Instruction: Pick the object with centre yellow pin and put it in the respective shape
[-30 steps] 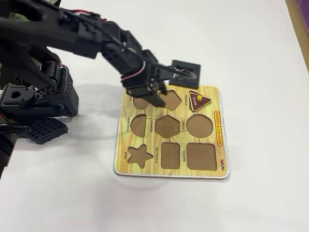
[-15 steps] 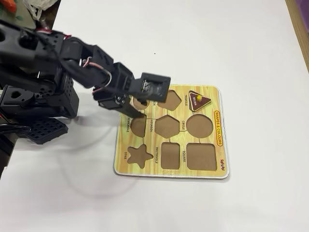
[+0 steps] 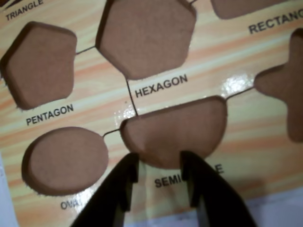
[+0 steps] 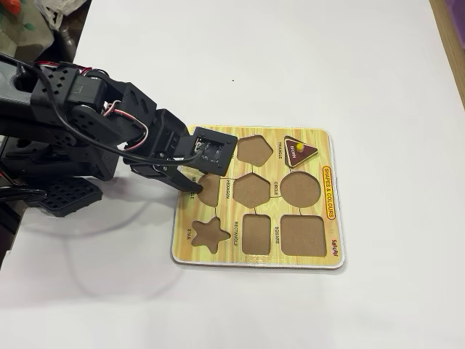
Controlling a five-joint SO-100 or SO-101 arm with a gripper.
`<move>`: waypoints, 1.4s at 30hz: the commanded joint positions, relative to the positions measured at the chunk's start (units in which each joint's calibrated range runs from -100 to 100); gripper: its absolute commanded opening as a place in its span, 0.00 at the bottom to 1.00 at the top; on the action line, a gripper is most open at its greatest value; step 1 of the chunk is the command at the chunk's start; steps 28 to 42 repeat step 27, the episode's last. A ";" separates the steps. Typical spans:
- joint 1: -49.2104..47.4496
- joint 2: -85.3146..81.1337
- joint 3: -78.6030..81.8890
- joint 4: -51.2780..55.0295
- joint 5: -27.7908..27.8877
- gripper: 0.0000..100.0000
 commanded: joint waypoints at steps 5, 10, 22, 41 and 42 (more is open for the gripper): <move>0.29 0.86 0.36 11.39 -0.20 0.11; 0.20 0.77 0.36 13.81 -0.20 0.11; 0.10 0.77 0.36 13.89 -0.20 0.11; 0.10 0.77 0.36 13.81 -0.20 0.11; 0.10 0.77 0.36 13.81 -0.20 0.11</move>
